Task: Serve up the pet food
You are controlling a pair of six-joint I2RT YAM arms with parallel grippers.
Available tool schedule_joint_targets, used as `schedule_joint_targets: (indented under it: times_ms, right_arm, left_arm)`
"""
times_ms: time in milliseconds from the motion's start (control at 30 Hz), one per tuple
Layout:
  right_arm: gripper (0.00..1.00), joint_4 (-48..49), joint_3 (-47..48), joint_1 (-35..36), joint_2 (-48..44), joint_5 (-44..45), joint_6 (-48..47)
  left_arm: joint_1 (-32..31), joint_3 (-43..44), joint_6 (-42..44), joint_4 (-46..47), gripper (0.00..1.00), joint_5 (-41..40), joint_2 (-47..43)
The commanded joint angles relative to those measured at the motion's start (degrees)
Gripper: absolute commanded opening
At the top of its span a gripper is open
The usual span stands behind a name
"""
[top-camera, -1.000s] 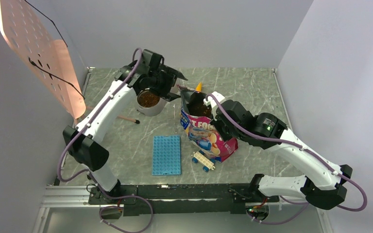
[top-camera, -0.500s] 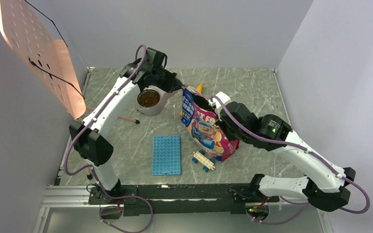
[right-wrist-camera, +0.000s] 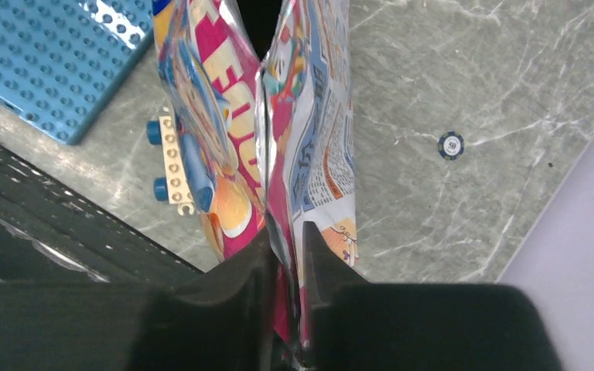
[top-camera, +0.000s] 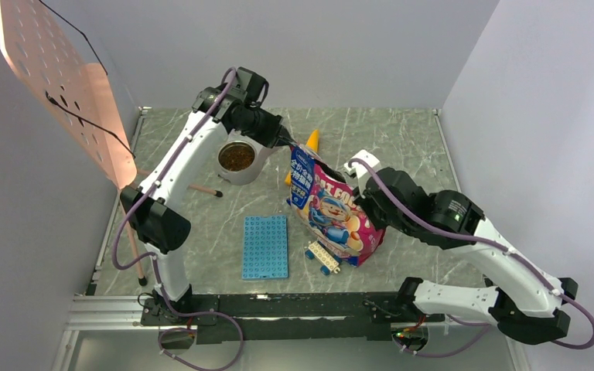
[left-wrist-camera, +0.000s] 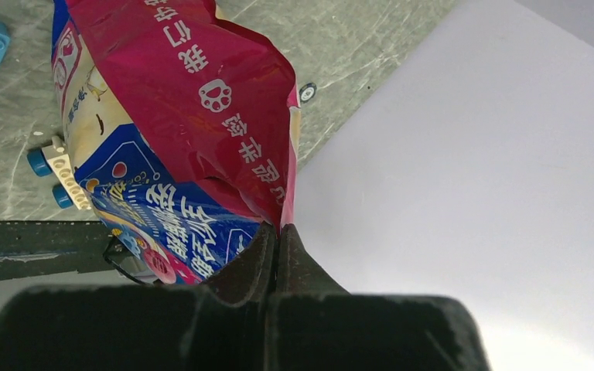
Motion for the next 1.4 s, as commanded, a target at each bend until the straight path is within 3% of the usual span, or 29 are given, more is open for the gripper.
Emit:
schedule_joint_targets:
  times_ms: [0, 67, 100, 133, 233, 500, 567, 733, 767, 833, 1067, 1100, 1167, 1300, 1367]
  right_arm:
    - [0.38, 4.32, 7.69, 0.15, 4.55, 3.96, -4.52]
    - [0.68, 5.93, 10.35, 0.16, 9.04, 4.30, -5.56]
    - [0.79, 6.71, 12.25, 0.15, 10.95, 4.76, -5.86]
    - [0.84, 7.49, 13.86, 0.17, 12.95, 5.24, -6.02]
    - [0.94, 9.56, 18.35, 0.08, 18.66, 4.95, -6.04]
    - [0.95, 14.90, 20.28, -2.79, 28.62, 5.20, -8.67]
    - [0.87, 14.94, 20.38, -4.72, 30.35, 4.60, -7.99]
    - [0.49, 12.37, 20.06, -7.25, 29.53, 2.14, -7.45]
    - [0.39, 11.71, 19.93, -7.28, 28.89, 2.17, -7.46]
    - [0.00, 9.99, 19.76, -7.21, 27.84, 2.98, -7.37]
    - [0.00, 8.37, 18.21, -7.02, 26.51, 5.29, -6.68]
    - [0.03, 7.31, 18.77, -7.13, 26.54, 5.92, -6.66]
    - [0.20, 6.94, 18.52, -7.24, 25.38, 7.20, -6.66]
    - [0.34, 7.59, 15.94, -8.17, 22.23, 5.26, -7.81]
    - [0.00, 7.58, 14.26, -8.39, 21.36, 2.71, -8.45]
  left_arm:
    - [2.92, -0.33, -3.24, 6.49, 0.00, -2.39, -3.42]
    - [2.51, -2.58, -4.43, 8.08, 0.00, -1.18, -4.37]
    - [2.32, -3.36, -5.05, 8.59, 0.00, -0.82, -4.63]
    - [2.00, -3.64, -5.30, 8.90, 0.00, -0.59, -4.78]
    - [1.46, -2.28, -5.51, 8.47, 0.00, -0.04, -4.37]
    - [1.34, -2.59, -5.70, 9.20, 0.00, 0.73, -5.05]
    - [1.39, -3.78, -5.74, 9.77, 0.00, 0.98, -5.71]
    - [2.08, -6.28, -6.40, 11.03, 0.00, 0.34, -7.08]
    - [2.34, -6.31, -6.40, 10.99, 0.00, 0.25, -7.13]
    - [2.64, -5.68, -6.21, 10.38, 0.00, 0.02, -6.82]
    - [3.00, -3.56, -6.05, 9.89, 0.00, 0.63, -5.03]
    - [3.04, -3.16, -6.01, 9.71, 0.00, 0.66, -4.76]
    - [3.08, -2.29, -5.82, 9.28, 0.00, 0.59, -4.24]
    - [3.15, -2.23, -5.92, 9.15, 0.00, 1.04, -3.84]
    - [3.13, -2.42, -5.96, 9.16, 0.00, 1.10, -3.95]
